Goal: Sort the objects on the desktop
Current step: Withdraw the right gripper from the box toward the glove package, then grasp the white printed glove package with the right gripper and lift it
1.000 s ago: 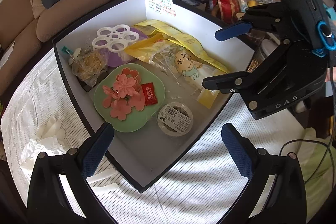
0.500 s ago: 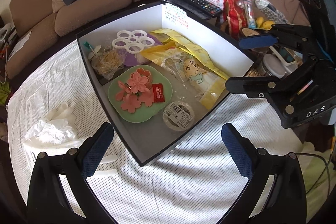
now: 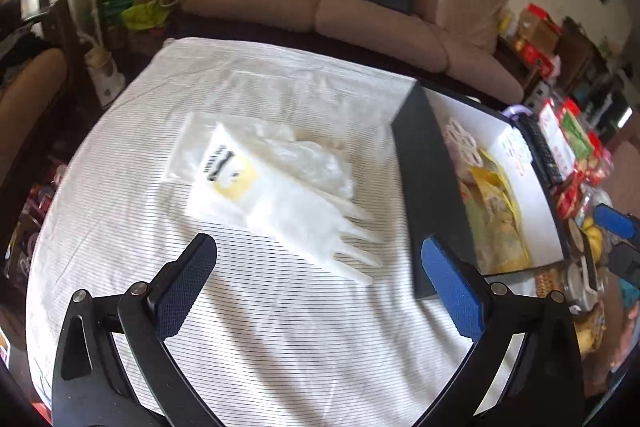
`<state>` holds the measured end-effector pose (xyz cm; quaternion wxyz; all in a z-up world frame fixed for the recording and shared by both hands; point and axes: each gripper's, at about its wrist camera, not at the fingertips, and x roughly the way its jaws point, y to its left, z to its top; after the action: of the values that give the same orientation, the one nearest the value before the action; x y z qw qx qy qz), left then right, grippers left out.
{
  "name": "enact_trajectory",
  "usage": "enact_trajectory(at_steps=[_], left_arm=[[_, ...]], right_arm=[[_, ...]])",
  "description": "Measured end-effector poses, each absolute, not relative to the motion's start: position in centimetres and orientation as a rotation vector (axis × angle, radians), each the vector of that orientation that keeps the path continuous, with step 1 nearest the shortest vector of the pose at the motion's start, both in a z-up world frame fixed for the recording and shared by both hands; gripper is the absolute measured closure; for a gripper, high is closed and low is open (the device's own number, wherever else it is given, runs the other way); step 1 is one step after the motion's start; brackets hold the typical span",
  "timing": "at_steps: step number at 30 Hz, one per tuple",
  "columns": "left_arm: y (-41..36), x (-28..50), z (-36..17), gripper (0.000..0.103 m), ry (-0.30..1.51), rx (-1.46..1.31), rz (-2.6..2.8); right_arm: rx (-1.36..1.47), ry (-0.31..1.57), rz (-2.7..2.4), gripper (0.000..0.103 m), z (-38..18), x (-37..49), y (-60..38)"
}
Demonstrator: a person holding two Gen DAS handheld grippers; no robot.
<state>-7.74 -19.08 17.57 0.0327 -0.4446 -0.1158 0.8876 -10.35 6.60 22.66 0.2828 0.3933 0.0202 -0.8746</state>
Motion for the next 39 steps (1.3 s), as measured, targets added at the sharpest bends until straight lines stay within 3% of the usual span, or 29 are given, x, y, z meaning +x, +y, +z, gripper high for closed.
enact_trajectory(at_steps=[8, 14, 18, 26, 31, 32, 35, 39], left_arm=[[-28.7, -7.5, 11.5, 0.001, -0.717, -1.527, 2.741], [-33.9, -7.2, 12.3, 0.000, -0.983, -1.376, 2.765], [-37.1, -6.5, 12.0, 0.000, -1.137, -1.330, 2.741], [-38.5, -7.1, 11.4, 0.000, -1.243, -1.307, 2.667], [-38.2, -7.4, 12.0, 0.000, -1.211, -1.303, 2.684], [-38.2, -7.4, 12.0, 0.000, -1.215, -1.302, 2.682], [-38.4, -7.5, 12.0, 0.000, -1.239, -1.292, 2.668], [-38.6, -7.4, 11.8, 0.000, -1.245, -1.296, 2.655]], right_arm=[[1.046, 0.213, -2.294, 0.013, 19.2, -10.9, -2.8], [1.062, 0.243, -2.225, 0.013, 16.3, -16.3, -10.4], [1.024, 0.435, -2.129, 0.013, 14.3, -20.7, -17.1], [1.042, 0.710, -2.009, 0.013, 7.8, -26.9, -25.6], [1.219, 0.690, -1.995, 0.014, 3.4, -30.2, -27.3], [1.258, 0.658, -1.977, 0.018, 2.8, -30.5, -27.3], [1.295, 0.707, -1.980, 0.089, 1.2, -30.1, -27.2], [1.208, 0.568, -1.967, 0.094, 3.3, -27.8, -25.4]])
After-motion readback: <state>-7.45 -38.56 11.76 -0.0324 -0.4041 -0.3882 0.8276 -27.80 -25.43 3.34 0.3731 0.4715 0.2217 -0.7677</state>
